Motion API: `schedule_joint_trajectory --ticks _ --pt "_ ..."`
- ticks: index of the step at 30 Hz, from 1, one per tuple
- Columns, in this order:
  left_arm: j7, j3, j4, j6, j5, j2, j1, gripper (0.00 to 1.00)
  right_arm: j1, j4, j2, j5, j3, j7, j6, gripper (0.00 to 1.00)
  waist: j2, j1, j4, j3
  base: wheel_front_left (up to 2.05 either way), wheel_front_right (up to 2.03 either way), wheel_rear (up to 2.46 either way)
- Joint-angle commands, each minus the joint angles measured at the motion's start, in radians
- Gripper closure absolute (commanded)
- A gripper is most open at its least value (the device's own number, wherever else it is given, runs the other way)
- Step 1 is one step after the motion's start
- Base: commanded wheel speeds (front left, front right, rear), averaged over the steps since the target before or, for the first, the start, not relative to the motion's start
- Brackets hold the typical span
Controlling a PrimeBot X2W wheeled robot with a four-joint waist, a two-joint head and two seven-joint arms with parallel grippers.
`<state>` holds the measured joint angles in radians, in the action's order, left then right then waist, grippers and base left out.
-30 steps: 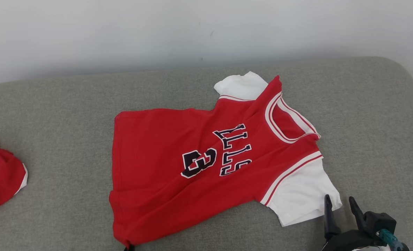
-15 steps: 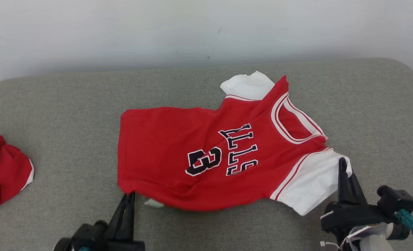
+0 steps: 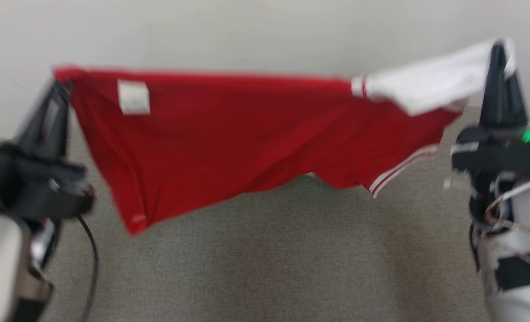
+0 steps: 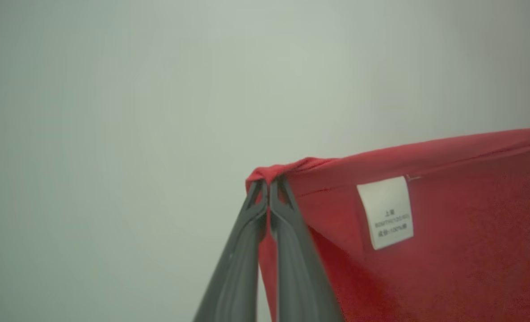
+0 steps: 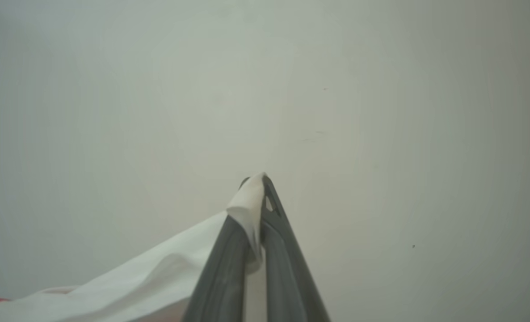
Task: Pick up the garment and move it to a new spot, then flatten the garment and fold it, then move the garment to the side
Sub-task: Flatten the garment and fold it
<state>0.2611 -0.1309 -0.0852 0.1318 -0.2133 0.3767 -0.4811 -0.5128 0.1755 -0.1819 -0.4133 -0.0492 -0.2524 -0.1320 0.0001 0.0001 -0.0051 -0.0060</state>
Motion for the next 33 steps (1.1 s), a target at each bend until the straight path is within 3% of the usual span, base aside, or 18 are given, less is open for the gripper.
schedule_joint_trajectory --ticks 1,6,13,19,24,28,33 --pt "-0.018 -0.003 -0.012 -0.002 -0.024 0.032 -0.067 1.0 -0.06 -0.007 -0.023 -0.004 0.009 0.012 0.003 1.0 -0.0001 -0.0001 -0.003 -0.017 0.0 0.0 0.0" --pt "-0.105 -0.061 -0.056 -0.002 -0.049 0.15 -0.278 1.0 -0.254 0.025 -0.078 -0.001 0.041 0.059 0.003 1.0 -0.0001 -0.0001 -0.001 -0.017 0.0 0.0 0.0" --pt "-0.197 -0.135 -0.129 -0.002 -0.11 0.203 -0.444 1.0 -0.435 0.133 -0.105 0.016 0.086 0.132 0.003 1.0 -0.0001 -0.0001 0.014 0.064 0.0 0.0 0.0" --pt "-0.252 -0.171 -0.241 -0.003 -0.129 0.186 -0.526 1.0 -0.594 0.258 -0.107 0.085 0.137 0.144 0.003 1.0 -0.0001 -0.0001 0.025 0.254 0.0 0.0 0.0" --pt "-0.17 -0.167 -0.375 -0.034 -0.074 0.164 -0.732 1.0 -0.814 0.397 -0.086 0.191 0.03 0.042 0.003 1.0 -0.0001 -0.0001 0.025 0.378 0.0 0.0 0.0" --pt "-0.076 -0.177 -0.464 -0.051 -0.035 0.143 -0.856 1.0 -0.928 0.465 -0.064 0.271 -0.031 -0.002 0.003 1.0 -0.0001 -0.0001 0.027 0.4 0.0 0.0 0.0" --pt "-0.038 -0.181 -0.563 -0.04 -0.048 0.132 -0.865 1.0 -0.906 0.486 -0.053 0.255 -0.059 -0.013 0.003 1.0 -0.0001 -0.0001 0.014 0.389 0.0 0.0 0.0"
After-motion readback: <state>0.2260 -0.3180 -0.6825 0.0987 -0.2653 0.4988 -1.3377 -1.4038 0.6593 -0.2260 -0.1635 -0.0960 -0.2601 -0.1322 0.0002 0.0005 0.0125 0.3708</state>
